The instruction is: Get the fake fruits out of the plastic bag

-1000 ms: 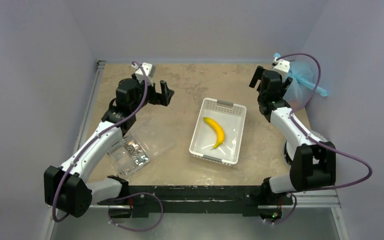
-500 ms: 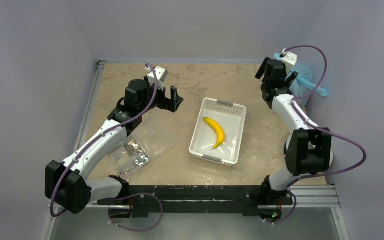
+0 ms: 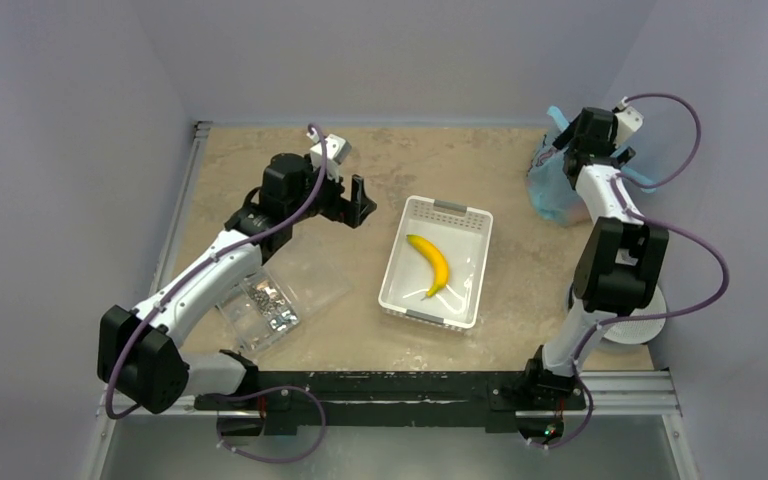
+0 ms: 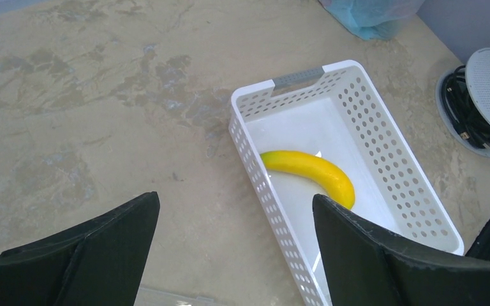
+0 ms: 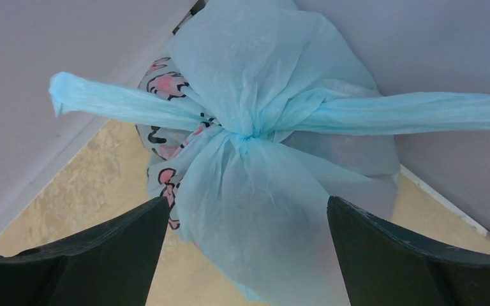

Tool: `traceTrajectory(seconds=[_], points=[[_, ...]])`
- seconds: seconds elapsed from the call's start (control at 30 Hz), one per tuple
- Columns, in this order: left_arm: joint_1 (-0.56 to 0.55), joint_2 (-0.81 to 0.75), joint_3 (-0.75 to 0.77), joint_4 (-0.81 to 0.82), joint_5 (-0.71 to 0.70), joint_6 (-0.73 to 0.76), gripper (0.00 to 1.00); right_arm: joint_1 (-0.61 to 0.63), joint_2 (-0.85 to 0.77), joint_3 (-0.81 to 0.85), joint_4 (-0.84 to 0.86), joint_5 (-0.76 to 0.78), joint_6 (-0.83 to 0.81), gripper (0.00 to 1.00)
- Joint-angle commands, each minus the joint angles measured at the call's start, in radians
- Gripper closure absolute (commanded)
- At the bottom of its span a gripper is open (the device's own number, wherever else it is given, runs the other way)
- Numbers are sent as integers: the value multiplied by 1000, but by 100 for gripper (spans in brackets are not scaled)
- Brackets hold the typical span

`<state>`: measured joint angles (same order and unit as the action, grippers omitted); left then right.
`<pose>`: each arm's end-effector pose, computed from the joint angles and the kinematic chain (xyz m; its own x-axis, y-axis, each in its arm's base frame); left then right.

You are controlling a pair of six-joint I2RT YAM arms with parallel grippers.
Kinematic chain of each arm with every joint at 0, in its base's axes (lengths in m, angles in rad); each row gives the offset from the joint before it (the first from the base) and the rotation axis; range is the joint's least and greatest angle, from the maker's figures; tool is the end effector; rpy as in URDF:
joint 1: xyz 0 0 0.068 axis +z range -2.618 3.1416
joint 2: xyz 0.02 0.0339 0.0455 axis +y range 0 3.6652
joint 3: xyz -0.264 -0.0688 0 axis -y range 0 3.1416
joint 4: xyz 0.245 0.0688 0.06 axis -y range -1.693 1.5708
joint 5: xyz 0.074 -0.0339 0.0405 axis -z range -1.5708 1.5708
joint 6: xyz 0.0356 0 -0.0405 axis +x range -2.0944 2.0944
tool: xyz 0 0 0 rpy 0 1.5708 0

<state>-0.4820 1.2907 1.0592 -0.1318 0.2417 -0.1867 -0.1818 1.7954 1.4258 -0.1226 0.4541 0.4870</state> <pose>0.2625 -0.1470 0.3308 -0.4297 0.0214 -0.9027 0.5786 0.7740 -0.2571 0.4126 -0.0917 0.2882 -0.1568 0.4564 -0.8758 0.6971 0.6793 0.2292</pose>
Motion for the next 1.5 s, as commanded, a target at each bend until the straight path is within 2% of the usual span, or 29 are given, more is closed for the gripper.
traceTrajectory(seconds=[0.0,0.07,0.3,0.43,0.53,0.77,0.93,1.07,1.47], points=[[-10,9,48,9,74,-31,10,6,60,95,-50,-6,-1,4],[-13,11,52,5,77,-31,11,6,82,103,-51,7,-15,5],[-15,6,54,-18,51,-3,12,6,160,159,-109,-10,-33,37],[-18,28,56,-26,30,12,12,10,153,150,-66,-65,-69,50],[-21,62,61,-30,31,10,12,13,161,170,-60,-120,-75,66],[-28,94,80,-62,22,26,12,90,195,215,-49,-205,-58,92],[-52,98,73,-87,-30,79,12,197,221,256,-26,-232,-61,100],[-77,110,79,-103,-41,111,12,244,240,265,32,-368,15,100],[-78,114,83,-110,-92,126,12,428,389,403,188,-557,91,100]])
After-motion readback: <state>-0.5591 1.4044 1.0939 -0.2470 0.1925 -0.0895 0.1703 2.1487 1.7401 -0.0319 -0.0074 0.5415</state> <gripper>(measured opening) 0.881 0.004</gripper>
